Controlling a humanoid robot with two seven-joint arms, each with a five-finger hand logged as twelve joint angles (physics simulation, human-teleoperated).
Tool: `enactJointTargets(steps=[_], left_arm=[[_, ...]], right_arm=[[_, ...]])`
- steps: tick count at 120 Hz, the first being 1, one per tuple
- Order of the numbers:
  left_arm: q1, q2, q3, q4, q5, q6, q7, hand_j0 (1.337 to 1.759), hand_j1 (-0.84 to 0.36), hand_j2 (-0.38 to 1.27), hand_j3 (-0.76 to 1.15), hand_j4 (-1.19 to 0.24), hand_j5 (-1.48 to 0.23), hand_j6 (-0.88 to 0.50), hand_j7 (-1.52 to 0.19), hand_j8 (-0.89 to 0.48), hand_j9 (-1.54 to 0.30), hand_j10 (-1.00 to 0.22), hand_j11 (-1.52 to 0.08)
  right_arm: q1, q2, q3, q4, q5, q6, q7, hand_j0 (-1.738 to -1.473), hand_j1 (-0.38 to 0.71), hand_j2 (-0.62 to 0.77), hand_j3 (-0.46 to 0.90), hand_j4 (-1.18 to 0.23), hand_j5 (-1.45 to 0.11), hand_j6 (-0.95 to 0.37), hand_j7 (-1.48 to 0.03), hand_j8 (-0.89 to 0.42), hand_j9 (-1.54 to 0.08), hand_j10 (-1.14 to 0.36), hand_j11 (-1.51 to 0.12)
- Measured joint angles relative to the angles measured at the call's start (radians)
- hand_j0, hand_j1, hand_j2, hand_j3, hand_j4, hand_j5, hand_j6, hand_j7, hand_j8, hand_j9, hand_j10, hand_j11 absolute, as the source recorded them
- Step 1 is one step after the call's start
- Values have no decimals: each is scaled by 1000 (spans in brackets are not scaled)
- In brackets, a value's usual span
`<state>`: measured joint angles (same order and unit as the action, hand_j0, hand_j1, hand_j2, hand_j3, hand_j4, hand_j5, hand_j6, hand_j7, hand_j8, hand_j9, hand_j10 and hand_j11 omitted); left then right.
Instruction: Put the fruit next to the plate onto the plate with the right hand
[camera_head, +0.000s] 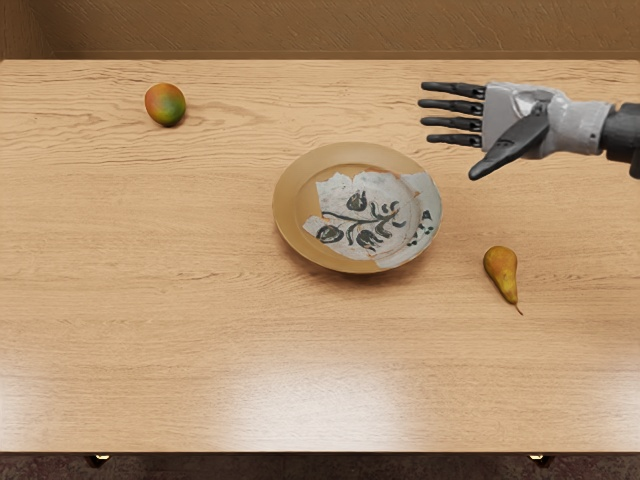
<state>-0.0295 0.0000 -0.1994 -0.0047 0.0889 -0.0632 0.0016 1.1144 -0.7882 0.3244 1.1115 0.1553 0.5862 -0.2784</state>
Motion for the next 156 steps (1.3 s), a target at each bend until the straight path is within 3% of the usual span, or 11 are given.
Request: enactJointTargets(steps=[9, 20, 31, 46, 64, 92, 104, 131, 156], left_arm=[[0, 0, 0, 0, 0, 0, 0, 1658, 325, 4, 0, -21, -27, -21, -27, -21, -27, -21, -27], [0, 0, 0, 0, 0, 0, 0, 1658, 325, 4, 0, -21, -27, -21, -27, -21, -27, -21, -27], [0, 0, 0, 0, 0, 0, 0, 1658, 325, 4, 0, -21, -27, -21, -27, -21, -27, -21, -27], [0, 0, 0, 0, 0, 0, 0, 1658, 325, 4, 0, -21, -27, -21, -27, -21, -27, -21, -27], [0, 0, 0, 0, 0, 0, 0, 1658, 325, 4, 0, -21, -27, -21, -27, -21, -27, -21, -27], [0, 0, 0, 0, 0, 0, 0, 1658, 325, 4, 0, -21, -27, -21, -27, -21, -27, -21, -27], [0, 0, 0, 0, 0, 0, 0, 1658, 325, 4, 0, -21, -27, -21, -27, -21, -27, -21, -27], [0, 0, 0, 0, 0, 0, 0, 1658, 325, 4, 0, -21, -27, -21, -27, -21, -27, -21, -27], [0, 0, 0, 0, 0, 0, 0, 1658, 325, 4, 0, -21, -27, -21, -27, -21, -27, -21, -27]], right_arm=[[1, -3, 2, 5, -5, 5, -27, -1658, -349, 1, 0, 0, 0, 2, 0, 1, 0, 1, 0], [11, -4, 16, 25, -8, -39, -148, -1658, -349, 1, 0, 0, 0, 2, 0, 2, 0, 1, 0], [37, -46, 31, 151, -79, -238, -229, -1658, -349, 0, 0, 0, 0, 2, 0, 1, 0, 1, 0], [53, -122, 44, 311, -277, -422, -272, -1658, -349, 0, 0, 0, 0, 1, 0, 1, 0, 0, 0], [57, -156, 18, 426, -467, -525, -310, -1658, -349, 0, 0, -1, 0, -1, 0, -1, 0, -1, 0], [60, -150, -7, 578, -521, -711, -330, -1658, -349, 0, 0, -2, 0, -3, 0, -3, 0, -2, 0], [81, -147, -34, 598, -503, -777, -332, -1658, -349, 0, 0, -2, 0, -3, 0, -3, 0, -2, 0], [310, -144, -360, 606, -347, -1007, -332, -1658, -349, 0, 0, -2, 0, -3, 0, -3, 0, -2, 0], [364, -127, -454, 614, -310, -1165, -332, -1658, -349, 0, 0, -1, 0, -2, 0, -2, 0, -2, 0]])
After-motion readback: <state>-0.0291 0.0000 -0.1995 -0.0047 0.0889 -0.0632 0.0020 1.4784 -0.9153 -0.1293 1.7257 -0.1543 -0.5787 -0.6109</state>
